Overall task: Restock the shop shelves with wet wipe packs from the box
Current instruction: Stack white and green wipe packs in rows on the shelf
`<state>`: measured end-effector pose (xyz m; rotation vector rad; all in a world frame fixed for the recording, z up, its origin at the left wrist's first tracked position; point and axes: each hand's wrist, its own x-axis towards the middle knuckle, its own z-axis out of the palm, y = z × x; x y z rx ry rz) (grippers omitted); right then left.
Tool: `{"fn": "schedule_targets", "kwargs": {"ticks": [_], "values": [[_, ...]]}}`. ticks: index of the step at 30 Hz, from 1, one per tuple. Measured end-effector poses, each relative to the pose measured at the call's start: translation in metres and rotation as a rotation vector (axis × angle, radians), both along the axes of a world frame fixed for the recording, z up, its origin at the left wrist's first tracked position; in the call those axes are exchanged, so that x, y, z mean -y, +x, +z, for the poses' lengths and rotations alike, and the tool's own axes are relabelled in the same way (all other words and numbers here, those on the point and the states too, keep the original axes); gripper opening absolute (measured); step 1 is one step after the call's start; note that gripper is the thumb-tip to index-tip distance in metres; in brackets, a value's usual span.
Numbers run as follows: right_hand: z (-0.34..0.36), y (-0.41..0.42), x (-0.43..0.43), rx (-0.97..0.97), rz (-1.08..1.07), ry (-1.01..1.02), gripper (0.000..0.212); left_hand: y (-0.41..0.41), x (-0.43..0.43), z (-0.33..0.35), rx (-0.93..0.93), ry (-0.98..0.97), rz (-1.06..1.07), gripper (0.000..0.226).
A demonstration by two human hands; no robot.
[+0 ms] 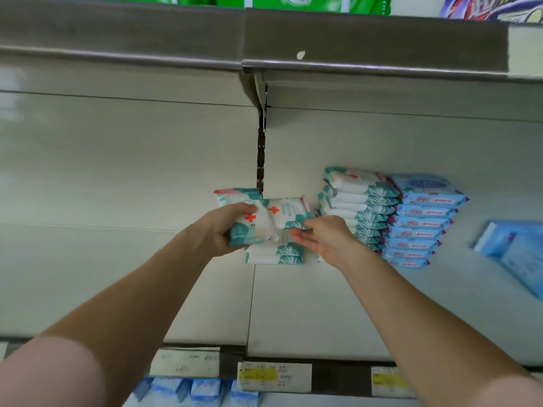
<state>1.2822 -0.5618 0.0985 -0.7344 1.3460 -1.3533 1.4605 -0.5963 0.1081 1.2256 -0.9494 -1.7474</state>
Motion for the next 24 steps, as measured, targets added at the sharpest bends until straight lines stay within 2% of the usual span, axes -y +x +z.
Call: {"fn": "schedule_targets", "kwargs": {"ticks": [2,5,9,13,15,19,22,24], "values": [[-0.003,-0.003,0.006,-0.083,0.070,0.038,0.014,-0.004,0.010,-0.005,0.030,0.007,0.004,0.017],[-0.015,-0.008,0.016,-0.386,0.090,0.071,0.019,-0.006,0.025,-0.013,0.105,0.001,0.015,0.030],[-0.032,-0.016,0.030,-0.841,0.083,0.067,0.023,-0.012,0.042,-0.022,0.203,0.018,0.043,0.027],[-0.039,-0.016,0.033,-1.153,0.098,0.078,0.024,-0.015,0.052,-0.032,0.295,0.046,0.048,0.023],[-0.040,-0.014,0.032,-1.253,0.106,0.065,0.024,-0.014,0.052,-0.037,0.296,0.066,0.033,0.019],[-0.040,-0.014,0.031,-1.391,0.118,0.054,0.037,-0.010,0.055,-0.044,0.265,0.083,-0.003,0.020],[-0.037,-0.014,0.031,-1.443,0.146,0.102,0.033,-0.004,0.056,-0.038,0.297,0.050,0.016,0.028],[-0.029,-0.014,0.027,-1.488,0.134,0.062,0.034,0.002,0.054,-0.029,0.257,0.003,0.010,0.024]]}}
